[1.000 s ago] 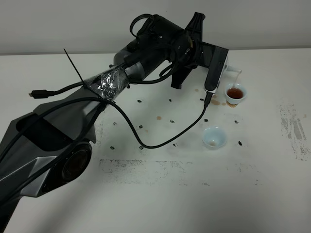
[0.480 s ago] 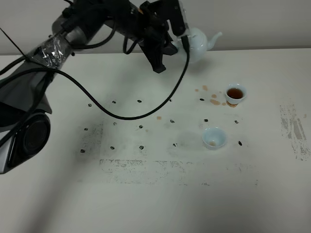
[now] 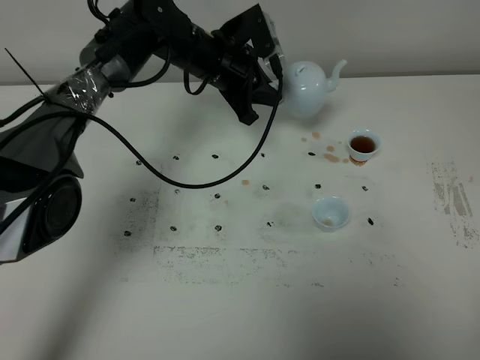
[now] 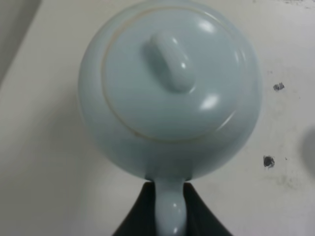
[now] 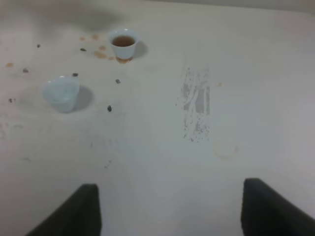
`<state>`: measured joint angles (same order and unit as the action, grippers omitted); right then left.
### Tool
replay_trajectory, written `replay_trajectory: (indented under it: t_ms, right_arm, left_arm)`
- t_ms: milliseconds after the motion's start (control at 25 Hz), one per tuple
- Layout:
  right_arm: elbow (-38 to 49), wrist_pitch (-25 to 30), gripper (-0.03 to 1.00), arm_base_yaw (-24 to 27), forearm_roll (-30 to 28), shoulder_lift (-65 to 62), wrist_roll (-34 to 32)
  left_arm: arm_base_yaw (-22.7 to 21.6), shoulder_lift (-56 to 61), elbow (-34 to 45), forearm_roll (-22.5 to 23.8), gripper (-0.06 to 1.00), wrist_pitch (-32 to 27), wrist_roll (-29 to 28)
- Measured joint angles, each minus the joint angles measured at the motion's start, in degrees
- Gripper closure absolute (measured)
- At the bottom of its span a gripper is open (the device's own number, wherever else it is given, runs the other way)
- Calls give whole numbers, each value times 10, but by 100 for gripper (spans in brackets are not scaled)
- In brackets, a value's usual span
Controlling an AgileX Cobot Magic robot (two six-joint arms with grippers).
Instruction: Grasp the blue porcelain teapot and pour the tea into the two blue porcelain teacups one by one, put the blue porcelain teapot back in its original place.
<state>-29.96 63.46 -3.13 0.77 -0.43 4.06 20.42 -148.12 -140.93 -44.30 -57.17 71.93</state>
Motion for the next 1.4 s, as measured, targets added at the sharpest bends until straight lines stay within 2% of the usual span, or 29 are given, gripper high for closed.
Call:
replay_trajectory:
  t_ms: [320,760,960,1080,1160,1240,1400]
  right_arm:
    - [0,0,39,0,0,0,0]
    - [0,0,39,0,0,0,0]
    - [0,0,39,0,0,0,0]
    - [0,0,39,0,0,0,0]
    - [0,0,39,0,0,0,0]
    - [0,0,39,0,0,0,0]
    - [0,0,39,0,0,0,0]
  left_arm:
    - [0,-36,0,-14,94,5,9]
    - [1,-49,0,36,94,0,-6]
    - [1,-54,-11,42,94,-21,-7]
    - [2,-53,-43,40,94,-54,-7]
    - [8,-50,-67,57,94,-82,-7]
    - [21,-46,-97,95,94,-108,-8]
    - [56,-39,-147,150,94,-112,-17]
